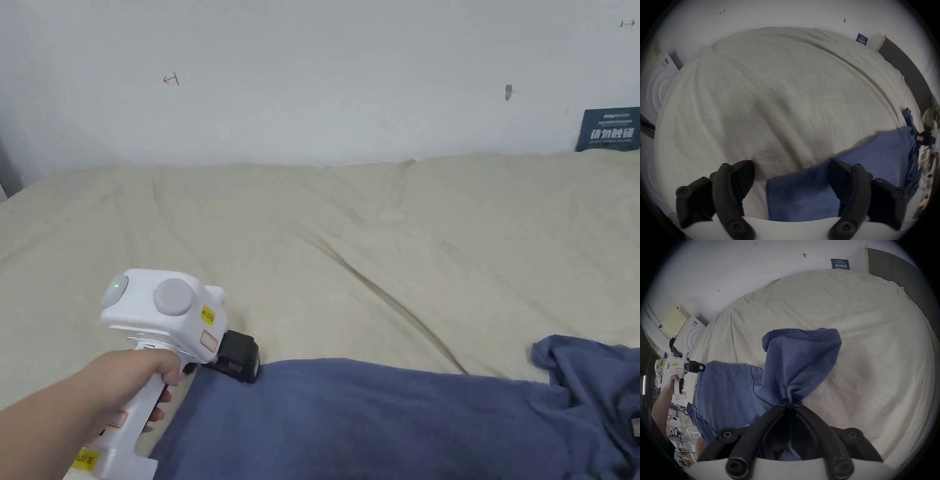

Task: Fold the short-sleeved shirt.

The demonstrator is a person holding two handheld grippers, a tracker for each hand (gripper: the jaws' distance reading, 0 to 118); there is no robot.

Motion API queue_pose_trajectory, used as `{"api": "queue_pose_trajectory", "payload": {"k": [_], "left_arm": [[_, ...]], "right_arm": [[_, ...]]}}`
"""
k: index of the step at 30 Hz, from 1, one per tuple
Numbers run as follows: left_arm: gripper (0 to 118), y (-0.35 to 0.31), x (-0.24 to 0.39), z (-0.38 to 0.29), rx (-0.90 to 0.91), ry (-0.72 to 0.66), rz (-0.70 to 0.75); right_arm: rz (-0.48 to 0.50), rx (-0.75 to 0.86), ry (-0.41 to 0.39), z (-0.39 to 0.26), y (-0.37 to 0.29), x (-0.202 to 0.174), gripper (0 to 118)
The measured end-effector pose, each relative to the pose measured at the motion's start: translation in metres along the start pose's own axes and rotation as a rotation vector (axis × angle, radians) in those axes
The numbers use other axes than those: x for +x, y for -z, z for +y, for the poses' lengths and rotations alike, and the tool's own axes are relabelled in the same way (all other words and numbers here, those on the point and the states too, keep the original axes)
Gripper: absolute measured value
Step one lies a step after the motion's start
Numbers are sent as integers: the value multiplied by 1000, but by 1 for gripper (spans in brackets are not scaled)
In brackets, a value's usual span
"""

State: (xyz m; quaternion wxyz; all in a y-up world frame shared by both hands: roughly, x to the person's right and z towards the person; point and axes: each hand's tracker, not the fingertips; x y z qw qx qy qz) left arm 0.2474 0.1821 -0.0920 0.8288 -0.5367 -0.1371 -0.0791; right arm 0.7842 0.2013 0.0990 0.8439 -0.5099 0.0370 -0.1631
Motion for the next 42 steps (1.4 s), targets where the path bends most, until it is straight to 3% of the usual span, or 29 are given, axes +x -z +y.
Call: {"api": "queue_pose_trajectory", "payload": {"k": [1,2,3,4,5,9,13,23,26,27,30,34,42], "left_arm": [[91,-4,0,-2,22,26,12],[75,-10,1,-4,33,30,-37],[53,-15,3,-5,34,28,-55],[16,-19,5,-6,34,35,-74],[9,-23,13,-9,34,32,-135],[9,-34,23,-13,44,119,-24],[9,-76,14,-16,119,45,-60],[9,-262,24,-55,374,91,-37],[9,-317,19,-62,453,7,5],[9,-334,15,-64,470,-32,-43],[9,-377,12,-68,535,-23,-70],[9,-401,0,-61,580,-21,-34],[9,-416,-23,-28,728,-152,-42]], "right_arm": [[0,-3,1,0,2,1,0],[-2,1,-2,1,2,1,0],[-3,4,-4,1,3,1,0],[-1,9,-3,1,3,1,0],[2,13,1,1,3,1,0],[12,39,19,0,-9,-4,0],[-30,127,-8,1,-48,-16,0],[11,346,-66,7,-199,-57,0],[-3,413,-102,14,-243,-74,0],[1,431,-106,17,-257,-79,0],[0,498,-144,27,-293,-97,0],[-22,560,-176,45,-331,-123,0],[-99,634,-200,110,-359,-164,0]]}}
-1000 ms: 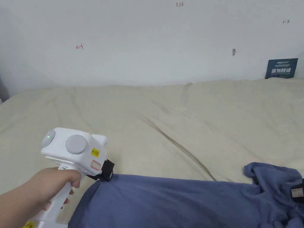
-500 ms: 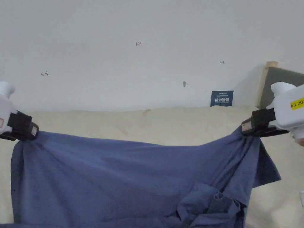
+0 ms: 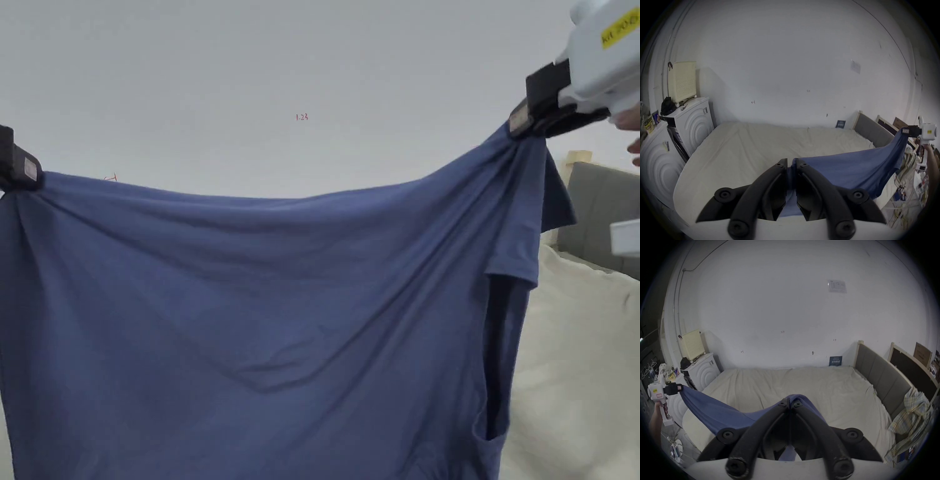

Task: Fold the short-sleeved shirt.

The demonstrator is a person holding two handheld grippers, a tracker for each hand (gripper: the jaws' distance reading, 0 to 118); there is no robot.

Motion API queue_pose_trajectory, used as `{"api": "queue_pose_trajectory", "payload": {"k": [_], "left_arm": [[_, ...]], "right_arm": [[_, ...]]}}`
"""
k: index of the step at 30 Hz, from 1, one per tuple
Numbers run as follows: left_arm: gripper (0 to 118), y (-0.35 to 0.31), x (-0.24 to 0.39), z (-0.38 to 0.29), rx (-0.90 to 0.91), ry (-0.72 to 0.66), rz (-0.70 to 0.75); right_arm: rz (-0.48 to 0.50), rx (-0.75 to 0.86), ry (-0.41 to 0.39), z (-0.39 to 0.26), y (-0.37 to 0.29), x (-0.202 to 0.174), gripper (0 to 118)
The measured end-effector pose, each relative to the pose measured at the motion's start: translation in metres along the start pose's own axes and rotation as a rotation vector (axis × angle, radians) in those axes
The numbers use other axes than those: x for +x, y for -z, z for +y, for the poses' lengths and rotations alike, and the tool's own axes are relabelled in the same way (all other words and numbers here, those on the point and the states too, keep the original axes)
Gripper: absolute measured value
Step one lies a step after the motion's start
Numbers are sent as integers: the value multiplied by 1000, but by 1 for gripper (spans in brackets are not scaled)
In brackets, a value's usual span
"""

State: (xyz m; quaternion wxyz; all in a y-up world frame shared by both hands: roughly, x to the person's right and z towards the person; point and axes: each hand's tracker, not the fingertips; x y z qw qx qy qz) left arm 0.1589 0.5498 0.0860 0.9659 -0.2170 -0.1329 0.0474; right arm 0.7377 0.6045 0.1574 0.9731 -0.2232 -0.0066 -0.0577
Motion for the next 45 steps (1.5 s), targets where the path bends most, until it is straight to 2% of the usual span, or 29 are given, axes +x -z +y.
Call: {"api": "queue_pose_trajectory", "payload": {"k": [4,12,17,20,24,28,30,33,35,37,41,44,45], "left_arm": [[9,22,6,26,30,45,33],[9,76,5,93,177,27,42],[9,101,7,128,292,14,68],[9,105,0,143,392,-69,14],[9,107,2,134,490,12,53],[9,124,0,91,469,67,109],[9,136,-2,57,441,80,99],[9,166,-6,-12,253,71,48],[9,177,-8,-67,132,15,65],[9,183,-8,-125,16,9,33],[9,168,2,-228,-120,84,-10],[9,142,1,-280,-183,19,-45],[9,132,0,-294,-203,14,-24]], "right_arm": [[-30,48,-17,39,22,-12,0],[-125,206,25,131,78,-24,0],[-177,308,-23,169,100,-35,0],[-205,396,-36,176,101,-39,0],[-254,506,-102,160,102,-46,0],[-242,493,-149,111,122,-46,0],[-206,416,-141,73,142,-43,0],[-110,278,-124,-5,174,-33,0],[-104,202,-130,-68,190,-29,0],[-52,87,-138,-130,205,-23,0],[0,-122,-110,-252,204,-16,0],[15,-173,-123,-311,180,-7,0],[24,-196,-106,-326,168,-2,0]]}}
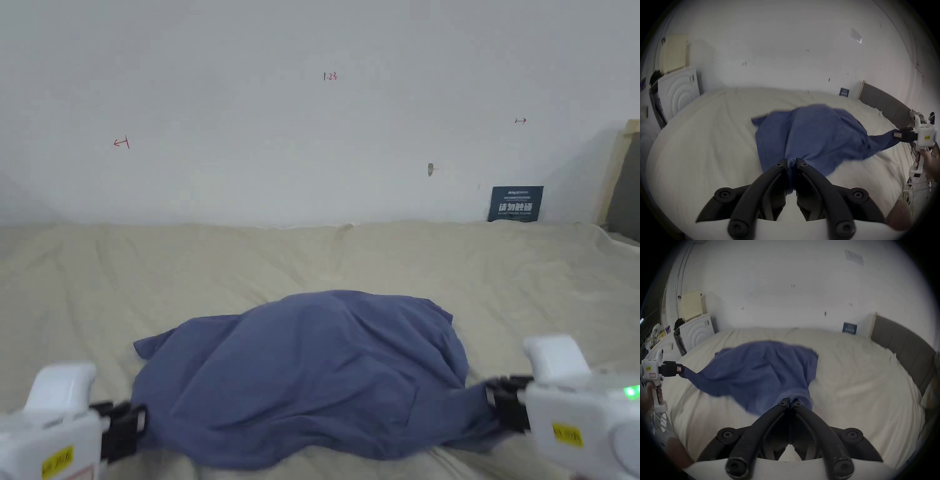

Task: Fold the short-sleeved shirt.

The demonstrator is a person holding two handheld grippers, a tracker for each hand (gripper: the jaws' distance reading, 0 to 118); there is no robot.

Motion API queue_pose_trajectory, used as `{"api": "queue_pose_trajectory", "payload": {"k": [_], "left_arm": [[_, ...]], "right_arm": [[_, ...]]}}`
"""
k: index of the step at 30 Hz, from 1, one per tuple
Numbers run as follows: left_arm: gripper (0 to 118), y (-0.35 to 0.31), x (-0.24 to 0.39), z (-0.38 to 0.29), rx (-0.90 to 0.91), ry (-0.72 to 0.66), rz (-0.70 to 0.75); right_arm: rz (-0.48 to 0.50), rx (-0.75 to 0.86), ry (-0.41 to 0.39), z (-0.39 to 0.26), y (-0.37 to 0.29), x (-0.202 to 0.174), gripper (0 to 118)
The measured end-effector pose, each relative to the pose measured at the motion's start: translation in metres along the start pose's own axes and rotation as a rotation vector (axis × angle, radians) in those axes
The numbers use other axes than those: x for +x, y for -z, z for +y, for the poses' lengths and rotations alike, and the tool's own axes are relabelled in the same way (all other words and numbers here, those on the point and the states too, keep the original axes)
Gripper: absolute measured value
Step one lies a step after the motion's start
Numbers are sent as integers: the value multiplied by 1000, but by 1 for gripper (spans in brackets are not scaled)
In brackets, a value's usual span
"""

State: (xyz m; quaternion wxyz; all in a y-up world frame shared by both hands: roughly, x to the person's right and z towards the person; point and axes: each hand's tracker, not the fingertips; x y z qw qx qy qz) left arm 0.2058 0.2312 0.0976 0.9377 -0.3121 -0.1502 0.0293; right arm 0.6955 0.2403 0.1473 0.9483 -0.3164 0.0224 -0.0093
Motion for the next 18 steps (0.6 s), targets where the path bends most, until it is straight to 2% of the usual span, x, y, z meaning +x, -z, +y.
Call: {"api": "queue_pose_trajectory", "payload": {"k": [1,5,7,10,16,18], "left_arm": [[9,-8,-2,-11,-16,-1,-4],[9,-56,-15,-38,34,13,14],[9,-82,-21,-42,49,-16,-7],[9,-118,-29,-46,80,-45,-29],[9,-139,-24,-69,-50,33,-64],[9,-142,-14,-82,-78,54,-57]], "right_arm": [[12,-22,17,-13,-11,2,0],[35,4,-7,-44,-69,13,0],[118,41,-14,-50,-100,22,0],[145,49,14,-54,-140,32,0],[168,-36,-58,-80,-176,45,0],[188,-112,-50,-93,-176,45,0]]}}
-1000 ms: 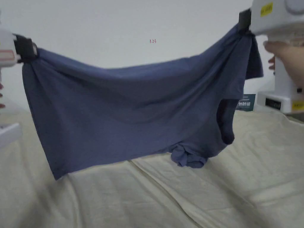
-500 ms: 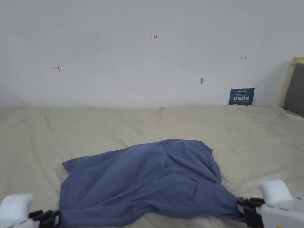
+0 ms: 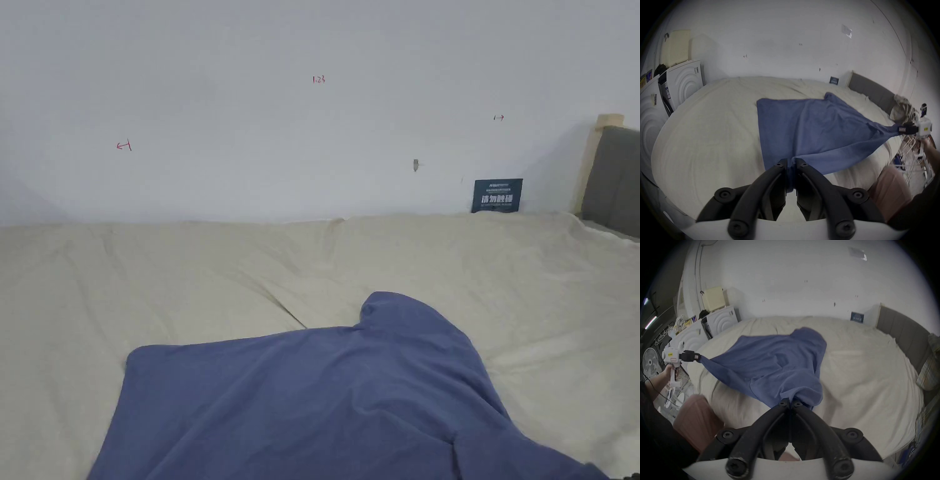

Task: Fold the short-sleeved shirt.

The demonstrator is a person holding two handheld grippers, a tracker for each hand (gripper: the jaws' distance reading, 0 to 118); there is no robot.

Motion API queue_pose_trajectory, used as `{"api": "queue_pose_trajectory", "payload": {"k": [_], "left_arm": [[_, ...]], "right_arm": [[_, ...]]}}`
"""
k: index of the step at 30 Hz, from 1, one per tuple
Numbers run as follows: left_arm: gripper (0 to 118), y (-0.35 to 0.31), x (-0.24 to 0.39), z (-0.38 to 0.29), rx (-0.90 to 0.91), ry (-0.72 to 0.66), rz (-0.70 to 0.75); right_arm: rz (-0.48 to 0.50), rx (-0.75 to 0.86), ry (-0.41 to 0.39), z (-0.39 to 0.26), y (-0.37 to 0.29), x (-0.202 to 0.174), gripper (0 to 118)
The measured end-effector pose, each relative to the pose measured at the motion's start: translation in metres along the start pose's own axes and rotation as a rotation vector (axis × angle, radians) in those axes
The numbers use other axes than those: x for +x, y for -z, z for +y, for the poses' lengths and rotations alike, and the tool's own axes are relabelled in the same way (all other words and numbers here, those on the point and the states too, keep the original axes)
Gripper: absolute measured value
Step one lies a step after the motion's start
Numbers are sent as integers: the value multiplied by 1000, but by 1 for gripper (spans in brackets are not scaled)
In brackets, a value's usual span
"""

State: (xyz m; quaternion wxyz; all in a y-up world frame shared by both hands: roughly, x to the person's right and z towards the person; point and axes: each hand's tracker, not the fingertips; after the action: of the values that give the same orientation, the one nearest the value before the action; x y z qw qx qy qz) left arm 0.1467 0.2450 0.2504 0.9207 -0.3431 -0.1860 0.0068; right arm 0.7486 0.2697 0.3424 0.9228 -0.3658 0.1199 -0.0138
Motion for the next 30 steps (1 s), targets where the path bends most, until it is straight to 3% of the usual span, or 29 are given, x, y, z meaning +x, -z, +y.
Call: {"api": "queue_pose_trajectory", "payload": {"k": [4,8,12,14,15,16,17,18,20,26,29,30], "left_arm": [[9,17,-5,-29,-110,43,-2],[9,35,-5,-50,-200,144,50],[12,39,-4,-55,-209,150,64],[20,38,-3,-55,-214,159,73],[32,37,-2,-55,-213,165,85],[62,40,-9,-59,-214,163,95],[90,38,-11,-60,-215,156,101],[114,33,-13,-61,-209,132,105],[117,18,-19,-61,-149,54,56],[117,-36,5,-54,52,-68,70],[112,-63,22,-53,198,-175,41],[102,-71,26,-54,247,-199,29]], "right_arm": [[14,-140,22,-28,28,5,0],[-51,-296,-48,-49,66,6,0],[-60,-320,-28,-58,83,14,0],[-71,-328,1,-53,82,15,6],[-72,-333,18,-51,78,16,16],[-55,-333,57,-50,75,18,44],[-69,-333,80,-50,72,18,77],[-111,-339,77,-50,67,18,102],[-148,-272,86,-48,50,18,108],[-68,42,250,-30,-1,-8,108],[-2,223,230,-22,-19,-41,104],[-7,276,207,-21,-22,-52,104]]}}
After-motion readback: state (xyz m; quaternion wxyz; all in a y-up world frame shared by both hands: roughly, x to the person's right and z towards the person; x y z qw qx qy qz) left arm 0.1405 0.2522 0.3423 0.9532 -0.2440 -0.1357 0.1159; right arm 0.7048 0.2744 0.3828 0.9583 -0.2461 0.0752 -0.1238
